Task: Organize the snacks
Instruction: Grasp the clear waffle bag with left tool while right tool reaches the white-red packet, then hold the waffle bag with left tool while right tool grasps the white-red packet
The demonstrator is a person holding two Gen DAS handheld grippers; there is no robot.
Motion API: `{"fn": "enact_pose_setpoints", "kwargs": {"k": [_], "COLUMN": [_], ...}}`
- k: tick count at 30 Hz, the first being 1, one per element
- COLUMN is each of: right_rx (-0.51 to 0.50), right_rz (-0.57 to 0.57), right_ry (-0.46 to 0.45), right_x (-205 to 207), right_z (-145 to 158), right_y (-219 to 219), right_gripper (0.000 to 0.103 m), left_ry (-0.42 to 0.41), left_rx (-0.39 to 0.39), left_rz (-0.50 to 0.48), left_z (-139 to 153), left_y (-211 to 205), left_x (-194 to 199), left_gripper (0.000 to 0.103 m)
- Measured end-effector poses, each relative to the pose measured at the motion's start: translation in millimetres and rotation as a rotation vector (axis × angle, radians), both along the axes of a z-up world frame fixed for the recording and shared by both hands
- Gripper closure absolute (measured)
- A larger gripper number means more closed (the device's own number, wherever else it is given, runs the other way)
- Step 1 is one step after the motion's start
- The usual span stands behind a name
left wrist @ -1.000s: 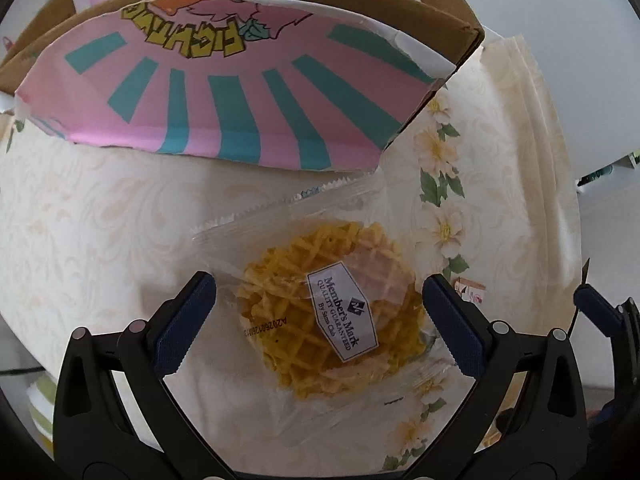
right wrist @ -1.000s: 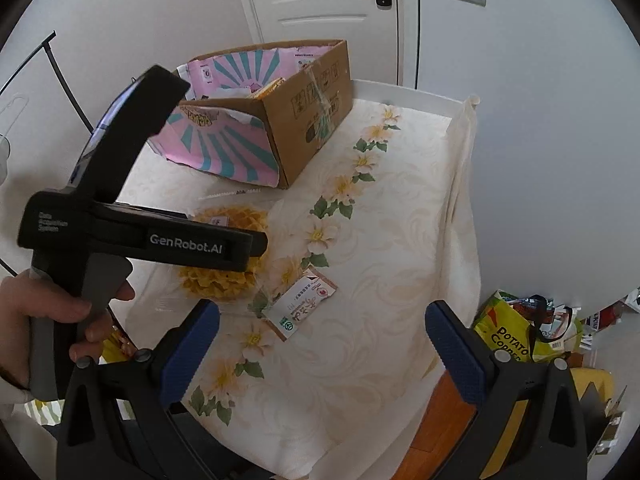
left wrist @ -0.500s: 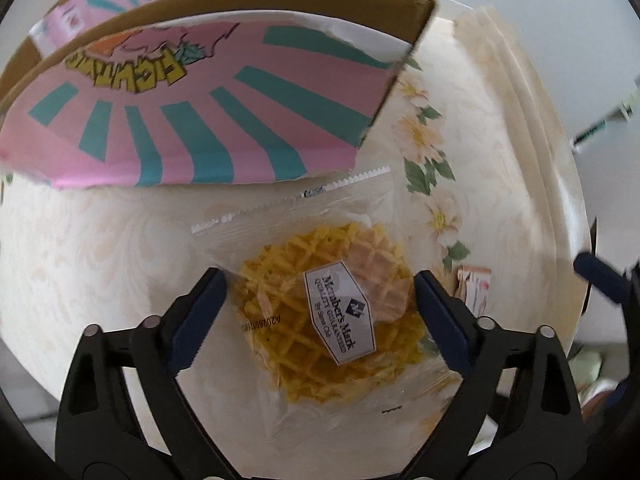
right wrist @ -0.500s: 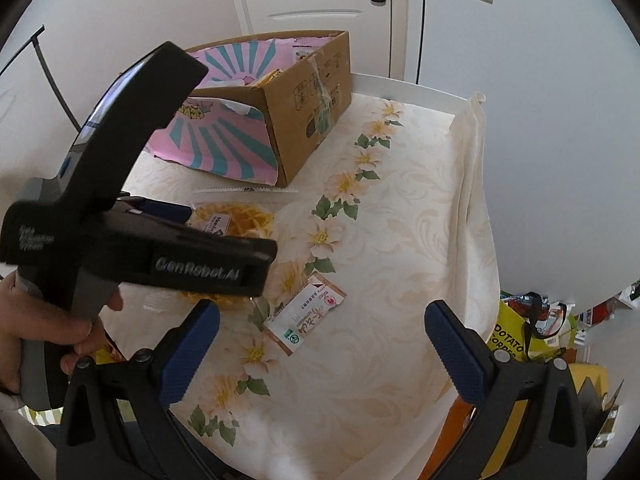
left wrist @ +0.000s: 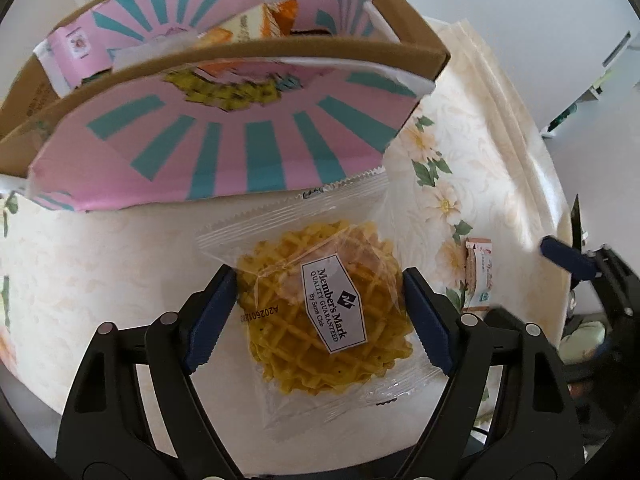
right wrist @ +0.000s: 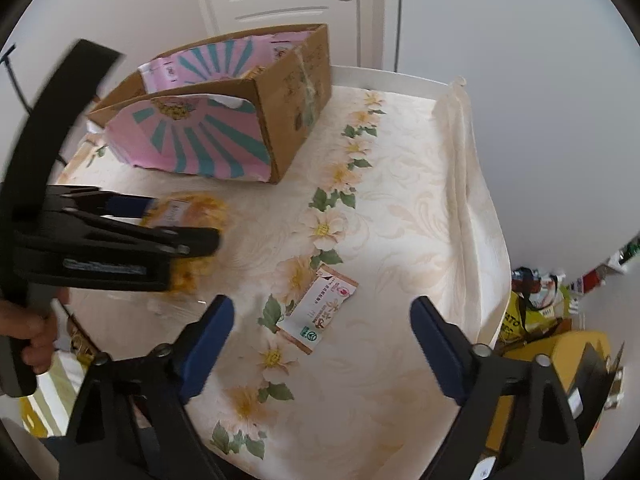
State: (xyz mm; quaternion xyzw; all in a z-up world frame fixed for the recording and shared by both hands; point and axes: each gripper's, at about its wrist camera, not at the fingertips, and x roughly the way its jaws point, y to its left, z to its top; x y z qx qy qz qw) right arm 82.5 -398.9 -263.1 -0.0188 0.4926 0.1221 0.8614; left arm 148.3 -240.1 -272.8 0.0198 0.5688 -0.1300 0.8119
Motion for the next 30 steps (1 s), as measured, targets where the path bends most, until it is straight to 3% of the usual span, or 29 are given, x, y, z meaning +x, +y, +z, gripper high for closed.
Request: {"fn": "enact_pose_setpoints", "kwargs": {"k": [2,10,15,22,30], "right_rx": [-0.007,-0.003,-0.023,-0.031,-0.007], "right_rz": [-0.028,-0.172,-0.196,-0.216,-0.183], "right_ry": [0.014,0.066,0.047,0.025,0.003], "right_x": [2.3,8.5,9.0,12.4,10.0], "right_z": [-5.4,-27.1,-28.5,-29.5,-15.1], "right_y": [2.1,7.6,13.2,16.5,10.0], "right_gripper": [0.035,0.061,0.062,0.078,0.081], "left_ry": [-0.008,-0.022,-0.028,-0.038,-0.078], "left_rx": [-0.004,-0.015,-0.020,-0.035,-0.065], "left_rz": [-0.008,-0.046,-0.050,-0.028,0.039], "left_z": [4.8,15.1,10.6,16.4,43.3], "left_y": [6.3,8.4,16.7,22.6,33.8], "left_x": [2.0,-1.1,-8.1,-16.2,-31.5], "left_gripper": [0.023,0.023,0.023,0.023,0.023]}}
